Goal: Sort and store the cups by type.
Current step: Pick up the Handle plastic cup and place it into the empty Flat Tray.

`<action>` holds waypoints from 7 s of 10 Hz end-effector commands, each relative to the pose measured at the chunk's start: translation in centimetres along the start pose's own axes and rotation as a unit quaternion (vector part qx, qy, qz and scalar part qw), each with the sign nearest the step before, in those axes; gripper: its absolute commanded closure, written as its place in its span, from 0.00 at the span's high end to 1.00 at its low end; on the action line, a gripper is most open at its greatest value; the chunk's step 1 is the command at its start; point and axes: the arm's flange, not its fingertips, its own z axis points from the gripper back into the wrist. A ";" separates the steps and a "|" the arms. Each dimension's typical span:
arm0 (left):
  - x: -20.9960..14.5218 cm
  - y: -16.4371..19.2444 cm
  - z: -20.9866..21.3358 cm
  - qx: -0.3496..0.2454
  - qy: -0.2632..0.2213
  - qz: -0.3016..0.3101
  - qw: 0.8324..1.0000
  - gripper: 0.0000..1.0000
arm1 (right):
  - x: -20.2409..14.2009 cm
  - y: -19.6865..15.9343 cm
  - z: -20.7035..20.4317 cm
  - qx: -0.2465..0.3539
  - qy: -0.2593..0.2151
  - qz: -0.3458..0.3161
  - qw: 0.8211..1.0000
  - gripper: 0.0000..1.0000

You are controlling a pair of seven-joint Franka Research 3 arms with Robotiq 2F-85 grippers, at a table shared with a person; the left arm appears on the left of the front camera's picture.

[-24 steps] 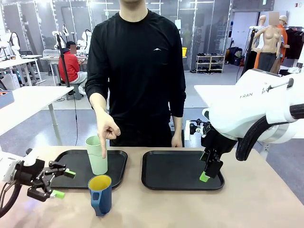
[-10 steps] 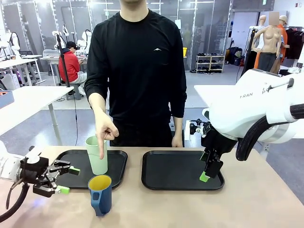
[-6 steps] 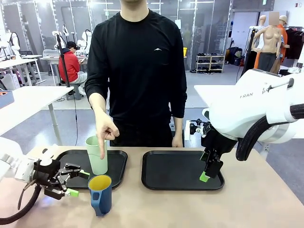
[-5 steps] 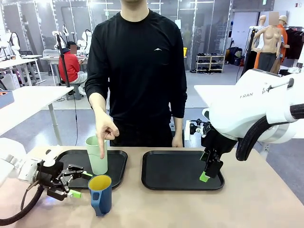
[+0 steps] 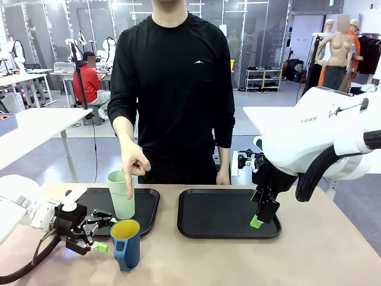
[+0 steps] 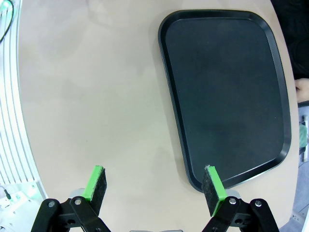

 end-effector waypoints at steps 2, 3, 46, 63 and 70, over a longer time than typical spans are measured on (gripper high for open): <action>-0.2 1.1 -1.5 -0.005 -0.023 0.000 1.000 1.00 | 0.0 0.1 0.0 -0.003 0.003 -0.002 1.000 1.00; -0.2 1.2 -1.8 -0.007 -0.024 0.001 1.000 1.00 | 0.0 0.1 0.0 -0.003 0.003 -0.002 1.000 1.00; 2.3 1.0 -16.3 0.046 -0.110 -0.051 0.992 0.76 | 0.0 0.1 0.0 -0.003 0.003 -0.002 1.000 1.00; 7.7 7.6 -19.9 0.145 -0.117 -0.031 0.982 0.76 | 0.0 0.1 0.0 -0.003 0.003 -0.002 1.000 1.00; 6.6 12.1 -24.6 0.186 -0.127 -0.013 0.974 0.76 | 0.0 0.1 0.0 -0.003 0.003 -0.002 1.000 1.00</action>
